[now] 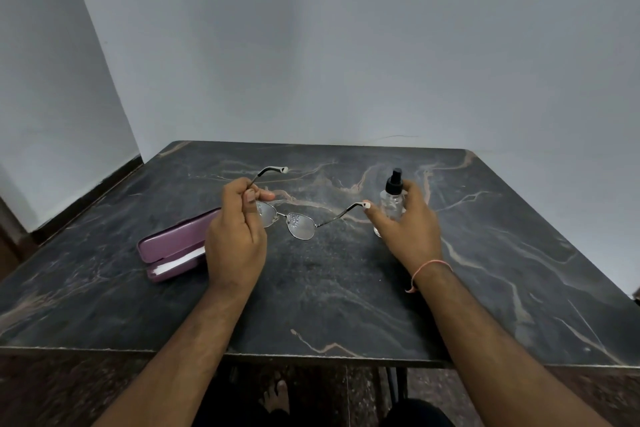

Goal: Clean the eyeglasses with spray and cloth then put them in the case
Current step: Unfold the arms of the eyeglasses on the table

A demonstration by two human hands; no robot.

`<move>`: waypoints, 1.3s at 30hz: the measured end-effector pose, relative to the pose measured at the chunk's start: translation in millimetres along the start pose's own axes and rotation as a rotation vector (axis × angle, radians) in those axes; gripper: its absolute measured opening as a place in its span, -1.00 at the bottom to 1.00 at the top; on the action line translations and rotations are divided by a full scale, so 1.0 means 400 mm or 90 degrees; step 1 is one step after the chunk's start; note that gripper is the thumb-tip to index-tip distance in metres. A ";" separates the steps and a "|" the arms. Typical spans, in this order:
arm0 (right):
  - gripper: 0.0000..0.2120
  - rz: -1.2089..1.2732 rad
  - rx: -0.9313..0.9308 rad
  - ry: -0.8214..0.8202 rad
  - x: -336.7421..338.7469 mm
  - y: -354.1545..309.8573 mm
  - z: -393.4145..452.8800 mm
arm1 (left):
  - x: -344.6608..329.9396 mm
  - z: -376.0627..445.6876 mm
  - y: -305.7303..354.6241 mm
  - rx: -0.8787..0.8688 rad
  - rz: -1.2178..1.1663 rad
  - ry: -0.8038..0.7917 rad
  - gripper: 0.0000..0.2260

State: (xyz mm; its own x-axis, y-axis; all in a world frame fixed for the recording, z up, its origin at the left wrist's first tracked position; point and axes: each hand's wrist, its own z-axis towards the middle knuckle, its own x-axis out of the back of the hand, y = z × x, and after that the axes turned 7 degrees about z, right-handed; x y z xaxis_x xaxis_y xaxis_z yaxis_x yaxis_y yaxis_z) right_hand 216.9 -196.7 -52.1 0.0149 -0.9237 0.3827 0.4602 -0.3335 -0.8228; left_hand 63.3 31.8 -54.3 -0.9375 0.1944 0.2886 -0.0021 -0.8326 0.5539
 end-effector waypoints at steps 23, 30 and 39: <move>-0.50 0.370 -0.258 -0.412 0.049 -0.102 -0.066 | 0.016 -0.018 0.022 -0.037 0.007 0.001 -0.67; -0.68 0.405 -0.261 -0.391 0.053 -0.094 -0.059 | 0.018 -0.021 0.013 -0.054 -0.030 -0.087 -0.70; -0.76 0.392 -0.277 -0.318 0.053 -0.071 -0.052 | 0.068 0.001 0.013 -0.128 0.076 -0.192 -0.81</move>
State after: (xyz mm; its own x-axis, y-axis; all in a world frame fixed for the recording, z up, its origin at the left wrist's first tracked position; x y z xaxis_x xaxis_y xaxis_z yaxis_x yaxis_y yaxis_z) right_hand 185.9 -210.8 -29.3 0.5784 -0.8065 -0.1226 -0.1307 0.0568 -0.9898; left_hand 37.9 33.0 -43.2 -0.7913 0.2092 0.5746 0.0038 -0.9380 0.3467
